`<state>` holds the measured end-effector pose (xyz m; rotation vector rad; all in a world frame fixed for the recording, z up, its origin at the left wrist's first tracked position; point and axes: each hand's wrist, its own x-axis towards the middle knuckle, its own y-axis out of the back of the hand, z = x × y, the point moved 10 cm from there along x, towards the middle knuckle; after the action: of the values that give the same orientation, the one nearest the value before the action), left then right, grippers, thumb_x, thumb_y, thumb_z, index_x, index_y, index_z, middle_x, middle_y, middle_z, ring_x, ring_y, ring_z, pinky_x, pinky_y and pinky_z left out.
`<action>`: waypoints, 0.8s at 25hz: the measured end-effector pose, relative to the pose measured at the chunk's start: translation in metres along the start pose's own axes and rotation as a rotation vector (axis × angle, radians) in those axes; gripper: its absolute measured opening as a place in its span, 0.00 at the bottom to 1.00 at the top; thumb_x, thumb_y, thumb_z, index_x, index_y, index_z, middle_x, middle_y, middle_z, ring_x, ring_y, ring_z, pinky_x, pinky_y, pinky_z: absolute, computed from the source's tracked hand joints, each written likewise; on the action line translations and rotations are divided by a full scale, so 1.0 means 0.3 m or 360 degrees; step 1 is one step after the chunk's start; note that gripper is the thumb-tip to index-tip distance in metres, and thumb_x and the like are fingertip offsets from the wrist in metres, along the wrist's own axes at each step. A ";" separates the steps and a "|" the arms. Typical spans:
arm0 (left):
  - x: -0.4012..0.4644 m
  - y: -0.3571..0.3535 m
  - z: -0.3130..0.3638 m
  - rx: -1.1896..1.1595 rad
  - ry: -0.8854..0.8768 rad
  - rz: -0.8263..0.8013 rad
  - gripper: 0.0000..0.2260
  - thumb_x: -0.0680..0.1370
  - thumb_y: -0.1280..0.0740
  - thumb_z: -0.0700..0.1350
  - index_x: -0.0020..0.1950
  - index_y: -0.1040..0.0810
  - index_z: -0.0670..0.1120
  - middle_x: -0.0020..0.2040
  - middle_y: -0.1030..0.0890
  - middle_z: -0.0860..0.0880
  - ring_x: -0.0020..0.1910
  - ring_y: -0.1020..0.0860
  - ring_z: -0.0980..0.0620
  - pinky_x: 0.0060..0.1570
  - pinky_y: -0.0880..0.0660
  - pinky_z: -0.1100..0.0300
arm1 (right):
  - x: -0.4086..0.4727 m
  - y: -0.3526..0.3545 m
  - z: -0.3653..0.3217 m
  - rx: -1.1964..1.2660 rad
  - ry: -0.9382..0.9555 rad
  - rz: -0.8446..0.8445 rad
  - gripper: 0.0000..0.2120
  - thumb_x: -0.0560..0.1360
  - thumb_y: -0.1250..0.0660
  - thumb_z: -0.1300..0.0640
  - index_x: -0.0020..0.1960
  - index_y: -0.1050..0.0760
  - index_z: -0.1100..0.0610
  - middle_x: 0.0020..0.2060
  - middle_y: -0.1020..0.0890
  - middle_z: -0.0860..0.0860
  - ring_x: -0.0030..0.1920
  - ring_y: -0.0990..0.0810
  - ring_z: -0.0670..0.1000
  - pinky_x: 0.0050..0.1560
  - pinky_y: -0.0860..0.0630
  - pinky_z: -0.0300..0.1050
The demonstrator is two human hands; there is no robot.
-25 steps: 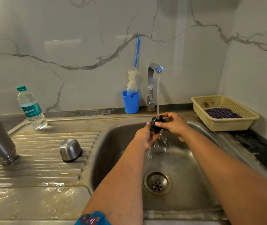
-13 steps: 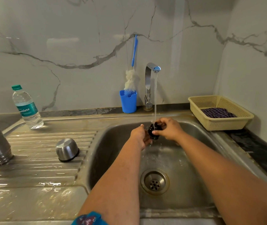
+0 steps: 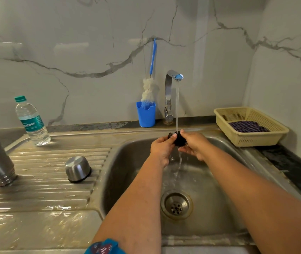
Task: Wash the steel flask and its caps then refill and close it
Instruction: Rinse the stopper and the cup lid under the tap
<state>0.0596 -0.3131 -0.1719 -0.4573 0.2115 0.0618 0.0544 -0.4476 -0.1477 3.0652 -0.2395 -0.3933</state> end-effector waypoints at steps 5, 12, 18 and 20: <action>-0.001 -0.019 0.003 0.0027 -0.0061 0.0028 0.12 0.80 0.32 0.37 0.63 0.23 0.36 0.56 0.20 0.39 0.56 0.21 0.46 0.57 0.22 0.58 | 0.018 0.026 0.002 0.0047 0.0050 -0.0026 0.16 0.76 0.31 0.55 0.58 0.27 0.63 0.55 0.21 0.60 0.52 0.20 0.55 0.44 0.20 0.43; -0.007 0.003 -0.011 0.0024 0.0057 0.0185 0.05 0.80 0.32 0.41 0.48 0.19 0.41 0.47 0.17 0.41 0.50 0.17 0.45 0.55 0.20 0.52 | 0.010 0.079 -0.099 -0.0408 0.0570 0.0136 0.11 0.70 0.24 0.57 0.47 0.26 0.52 0.53 0.21 0.54 0.53 0.22 0.54 0.55 0.22 0.51; -0.006 -0.039 0.023 0.0128 -0.0129 0.0013 0.10 0.80 0.35 0.34 0.60 0.20 0.37 0.48 0.18 0.44 0.44 0.20 0.54 0.47 0.21 0.66 | 0.003 0.116 -0.062 -0.0449 0.0338 0.0323 0.16 0.74 0.31 0.43 0.50 0.27 0.54 0.49 0.20 0.55 0.41 0.19 0.51 0.40 0.21 0.42; 0.003 -0.032 0.021 0.0166 -0.0146 0.0039 0.09 0.81 0.36 0.33 0.58 0.20 0.39 0.44 0.18 0.46 0.42 0.20 0.54 0.44 0.21 0.67 | 0.002 0.103 -0.079 -0.0307 0.0433 0.0230 0.12 0.71 0.25 0.51 0.47 0.26 0.53 0.51 0.20 0.55 0.48 0.20 0.53 0.51 0.20 0.48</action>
<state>0.0628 -0.3189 -0.1625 -0.3472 0.1297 0.0953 0.0564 -0.4777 -0.1231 2.8452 -0.3826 0.0086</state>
